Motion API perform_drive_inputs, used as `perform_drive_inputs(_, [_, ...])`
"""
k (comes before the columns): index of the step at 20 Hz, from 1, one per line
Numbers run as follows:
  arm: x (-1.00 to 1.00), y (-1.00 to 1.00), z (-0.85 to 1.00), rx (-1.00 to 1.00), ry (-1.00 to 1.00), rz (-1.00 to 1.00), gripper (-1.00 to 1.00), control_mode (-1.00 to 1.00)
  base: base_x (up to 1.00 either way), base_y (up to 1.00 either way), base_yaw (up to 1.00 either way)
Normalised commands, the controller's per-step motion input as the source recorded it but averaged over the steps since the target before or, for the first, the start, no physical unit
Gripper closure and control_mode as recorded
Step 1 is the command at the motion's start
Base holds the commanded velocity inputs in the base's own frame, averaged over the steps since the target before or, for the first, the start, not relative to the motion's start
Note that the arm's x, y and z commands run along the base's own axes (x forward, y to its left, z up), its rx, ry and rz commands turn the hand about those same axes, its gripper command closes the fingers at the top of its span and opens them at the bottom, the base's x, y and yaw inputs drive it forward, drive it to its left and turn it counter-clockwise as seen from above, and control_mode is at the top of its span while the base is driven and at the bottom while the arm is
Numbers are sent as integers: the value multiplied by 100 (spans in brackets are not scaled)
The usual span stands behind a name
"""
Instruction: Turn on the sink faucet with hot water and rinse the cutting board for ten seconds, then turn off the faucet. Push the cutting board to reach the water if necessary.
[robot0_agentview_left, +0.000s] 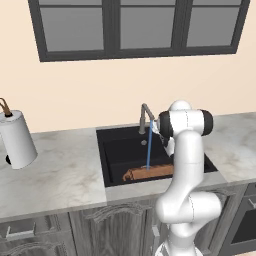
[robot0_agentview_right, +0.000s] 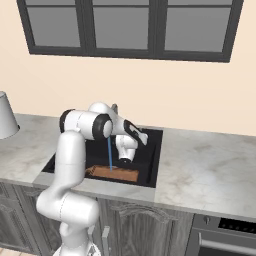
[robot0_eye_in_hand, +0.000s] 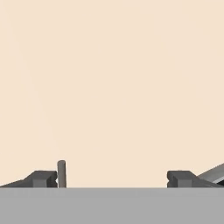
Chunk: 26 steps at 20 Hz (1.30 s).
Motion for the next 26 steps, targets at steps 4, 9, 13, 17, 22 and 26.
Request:
perform_drive_inputs(4, [0, 0, 0, 0, 0, 0, -100, -100, 0, 0, 0])
perform_drive_inputs(9, [0, 0, 0, 0, 0, 0, -100, -100, 0, 0, 0])
perform_drive_inputs(13, [0, 0, 0, 0, 0, 0, -100, -100, 0, 0, 0])
perform_drive_inputs(17, [0, 0, 0, 0, 0, 0, -100, -100, 0, 0, 0])
perform_drive_inputs(22, [0, 0, 0, 0, 0, 0, -100, -100, 0, 0, 0])
perform_drive_inputs(26, [0, 0, 0, 0, 0, 0, -100, -100, 0, 0, 0])
